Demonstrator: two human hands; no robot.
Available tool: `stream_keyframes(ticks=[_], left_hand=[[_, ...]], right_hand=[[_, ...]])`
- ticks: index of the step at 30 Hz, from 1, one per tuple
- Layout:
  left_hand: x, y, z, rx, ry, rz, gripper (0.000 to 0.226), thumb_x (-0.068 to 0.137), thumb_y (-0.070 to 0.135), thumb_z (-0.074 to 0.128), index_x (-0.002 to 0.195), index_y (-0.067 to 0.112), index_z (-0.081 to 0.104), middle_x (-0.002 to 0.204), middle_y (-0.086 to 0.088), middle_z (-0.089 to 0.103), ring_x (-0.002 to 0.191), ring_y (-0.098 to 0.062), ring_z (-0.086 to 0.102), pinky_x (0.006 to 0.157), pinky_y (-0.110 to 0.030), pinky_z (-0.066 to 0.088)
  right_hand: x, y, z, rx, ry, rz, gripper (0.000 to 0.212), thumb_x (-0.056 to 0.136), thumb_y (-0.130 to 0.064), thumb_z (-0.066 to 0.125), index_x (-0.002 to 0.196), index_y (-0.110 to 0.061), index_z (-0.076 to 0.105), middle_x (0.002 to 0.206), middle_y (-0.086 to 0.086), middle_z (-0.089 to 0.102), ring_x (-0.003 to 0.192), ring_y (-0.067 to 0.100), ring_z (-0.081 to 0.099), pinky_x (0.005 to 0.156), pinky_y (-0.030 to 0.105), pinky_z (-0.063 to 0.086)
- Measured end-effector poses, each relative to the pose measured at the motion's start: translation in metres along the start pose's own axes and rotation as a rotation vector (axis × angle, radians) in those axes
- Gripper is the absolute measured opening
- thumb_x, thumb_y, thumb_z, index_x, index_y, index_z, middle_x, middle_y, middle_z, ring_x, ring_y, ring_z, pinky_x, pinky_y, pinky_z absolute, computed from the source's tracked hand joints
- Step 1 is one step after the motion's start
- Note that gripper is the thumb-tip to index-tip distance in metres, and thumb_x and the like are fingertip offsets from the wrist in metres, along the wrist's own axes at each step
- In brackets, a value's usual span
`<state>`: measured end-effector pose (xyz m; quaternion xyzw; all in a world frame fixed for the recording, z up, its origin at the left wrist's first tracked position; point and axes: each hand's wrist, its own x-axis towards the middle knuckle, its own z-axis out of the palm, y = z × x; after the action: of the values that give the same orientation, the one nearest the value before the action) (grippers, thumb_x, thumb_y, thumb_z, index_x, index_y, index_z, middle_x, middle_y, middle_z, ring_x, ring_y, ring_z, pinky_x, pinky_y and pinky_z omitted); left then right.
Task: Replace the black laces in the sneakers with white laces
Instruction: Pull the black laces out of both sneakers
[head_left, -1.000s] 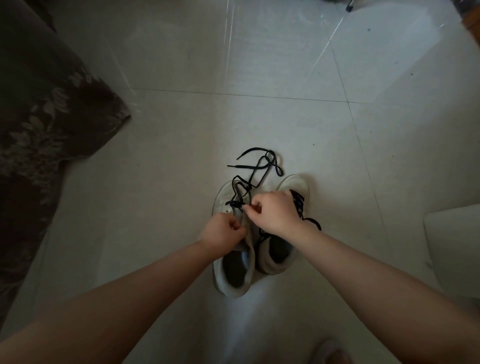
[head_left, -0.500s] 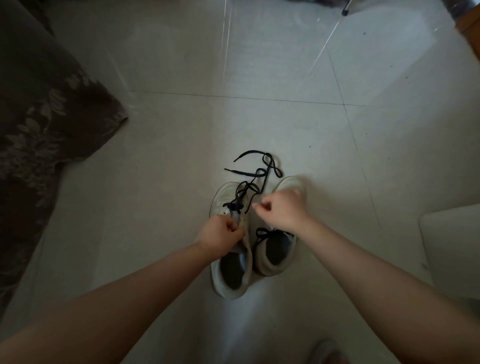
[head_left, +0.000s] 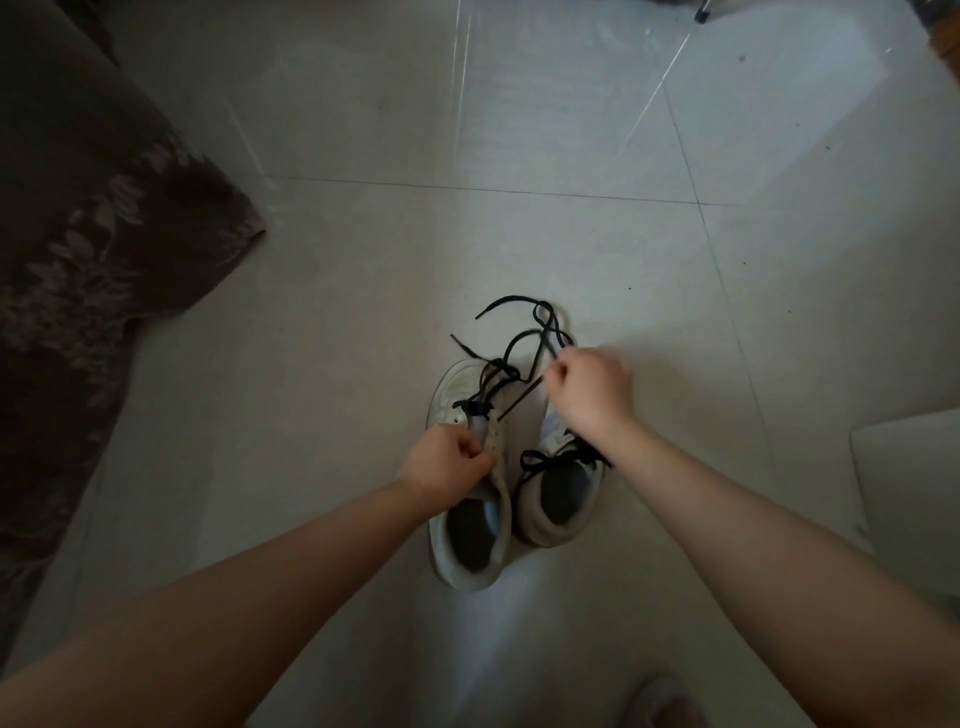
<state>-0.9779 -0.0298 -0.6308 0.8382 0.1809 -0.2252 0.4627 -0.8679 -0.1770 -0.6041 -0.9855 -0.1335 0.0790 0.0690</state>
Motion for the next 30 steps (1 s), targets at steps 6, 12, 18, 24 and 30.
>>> stream_keyframes(ticks=[6, 12, 18, 24, 30], left_hand=[[0.000, -0.001, 0.002, -0.027, -0.013, -0.011, 0.025, 0.089, 0.023, 0.062, 0.065, 0.019, 0.055, 0.056, 0.006, 0.047, 0.049, -0.002, 0.042, 0.042, -0.009, 0.031], [-0.001, 0.001, 0.001, -0.031, -0.001, 0.007, 0.019, 0.087, 0.018, 0.062, 0.070, 0.011, 0.060, 0.056, 0.004, 0.048, 0.049, -0.005, 0.042, 0.049, -0.019, 0.033], [-0.003, 0.000, -0.002, -0.029, 0.005, -0.011, 0.023, 0.088, 0.020, 0.062, 0.066, 0.015, 0.057, 0.055, 0.006, 0.046, 0.049, -0.003, 0.041, 0.047, -0.017, 0.032], [-0.001, 0.000, -0.001, -0.022, 0.004, -0.018, 0.030, 0.088, 0.022, 0.063, 0.060, 0.020, 0.052, 0.054, 0.006, 0.045, 0.048, -0.003, 0.040, 0.040, -0.008, 0.030], [-0.002, 0.002, 0.002, -0.058, 0.021, -0.028, 0.029, 0.086, 0.021, 0.065, 0.060, 0.018, 0.053, 0.052, 0.005, 0.044, 0.046, -0.003, 0.039, 0.043, -0.013, 0.030]], right_hand=[[-0.013, 0.007, 0.001, -0.003, -0.170, -0.093, 0.037, 0.095, -0.042, 0.038, 0.072, -0.019, 0.054, 0.074, 0.003, 0.057, 0.083, 0.025, 0.055, 0.080, 0.034, 0.034], [-0.026, -0.019, 0.016, -0.033, -0.277, -0.178, 0.039, 0.094, -0.053, 0.041, 0.075, -0.020, 0.048, 0.078, -0.002, 0.053, 0.093, 0.022, 0.053, 0.085, 0.035, 0.031], [-0.018, -0.020, 0.013, 0.123, -0.206, -0.152, 0.028, 0.096, -0.039, 0.049, 0.099, -0.016, 0.065, 0.089, 0.003, 0.067, 0.090, 0.024, 0.059, 0.083, 0.031, 0.036], [0.015, 0.021, -0.015, 0.487, 0.026, 0.324, 0.017, 0.094, -0.029, 0.053, 0.095, -0.013, 0.058, 0.090, 0.004, 0.060, 0.094, 0.032, 0.059, 0.087, 0.040, 0.045], [-0.014, 0.005, -0.005, 0.183, 0.211, -0.223, 0.046, 0.071, -0.006, 0.060, 0.117, -0.012, 0.056, 0.116, 0.009, 0.054, 0.105, 0.027, 0.051, 0.087, 0.039, 0.041]])
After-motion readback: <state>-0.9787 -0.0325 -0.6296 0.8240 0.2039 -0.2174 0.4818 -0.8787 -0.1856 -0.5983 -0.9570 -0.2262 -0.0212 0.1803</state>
